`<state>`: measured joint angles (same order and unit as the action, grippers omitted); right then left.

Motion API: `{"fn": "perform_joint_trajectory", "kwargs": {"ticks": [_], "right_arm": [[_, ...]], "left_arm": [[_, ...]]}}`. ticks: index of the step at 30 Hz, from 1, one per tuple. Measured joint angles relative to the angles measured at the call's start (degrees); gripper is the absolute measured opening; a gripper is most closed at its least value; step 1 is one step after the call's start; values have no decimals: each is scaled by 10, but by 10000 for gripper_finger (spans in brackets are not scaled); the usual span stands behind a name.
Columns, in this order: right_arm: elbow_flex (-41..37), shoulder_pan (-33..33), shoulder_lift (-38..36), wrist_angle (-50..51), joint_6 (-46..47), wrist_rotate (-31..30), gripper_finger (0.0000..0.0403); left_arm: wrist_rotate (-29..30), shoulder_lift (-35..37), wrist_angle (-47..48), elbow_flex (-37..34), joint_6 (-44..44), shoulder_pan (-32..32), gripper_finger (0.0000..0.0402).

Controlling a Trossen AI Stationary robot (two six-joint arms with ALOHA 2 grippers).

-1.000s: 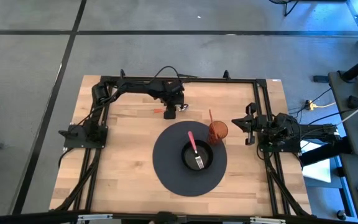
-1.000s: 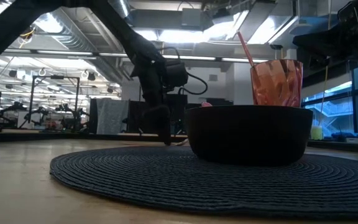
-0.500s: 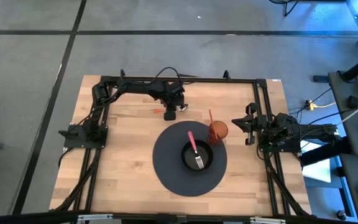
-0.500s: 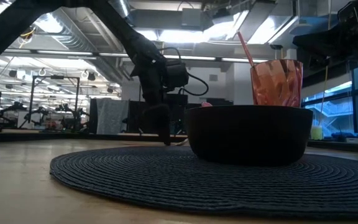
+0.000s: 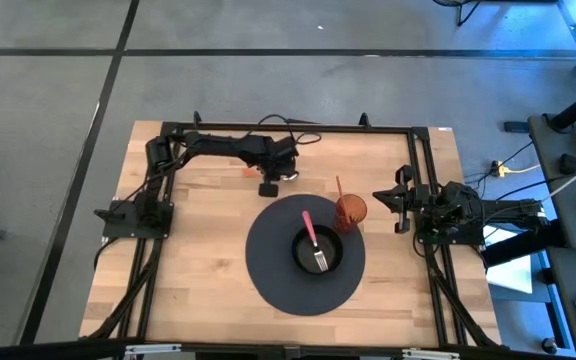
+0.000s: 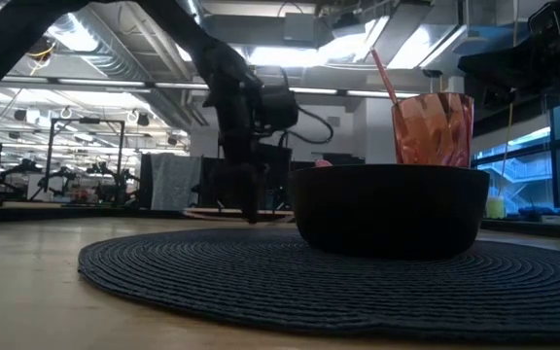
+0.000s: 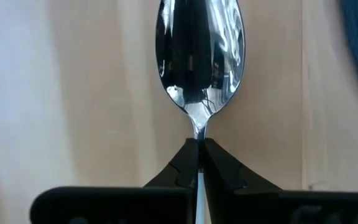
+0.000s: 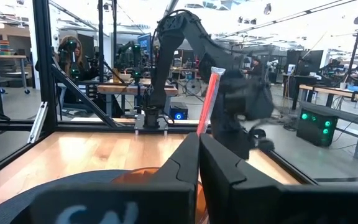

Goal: Pick & Place Utensil
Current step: Put the orange spoon into the black bowl

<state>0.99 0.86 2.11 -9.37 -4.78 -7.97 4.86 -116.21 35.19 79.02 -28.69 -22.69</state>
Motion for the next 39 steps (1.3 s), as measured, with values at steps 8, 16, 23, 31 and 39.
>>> {"fn": "perform_joint_trajectory", "kwargs": {"ticks": [8,16,23,31,39], "right_arm": [[0,0,0,0,0,0,14],[0,0,0,0,-2,0,14],[0,0,0,0,0,0,14],[0,0,0,-2,0,0,14],[0,0,0,-2,12,0,14]], "left_arm": [[12,35,2,2,3,4,4],[70,67,27,3,0,43,4],[142,139,46,5,12,118,4],[194,181,56,8,60,243,3],[195,118,87,97,103,338,3]]}}
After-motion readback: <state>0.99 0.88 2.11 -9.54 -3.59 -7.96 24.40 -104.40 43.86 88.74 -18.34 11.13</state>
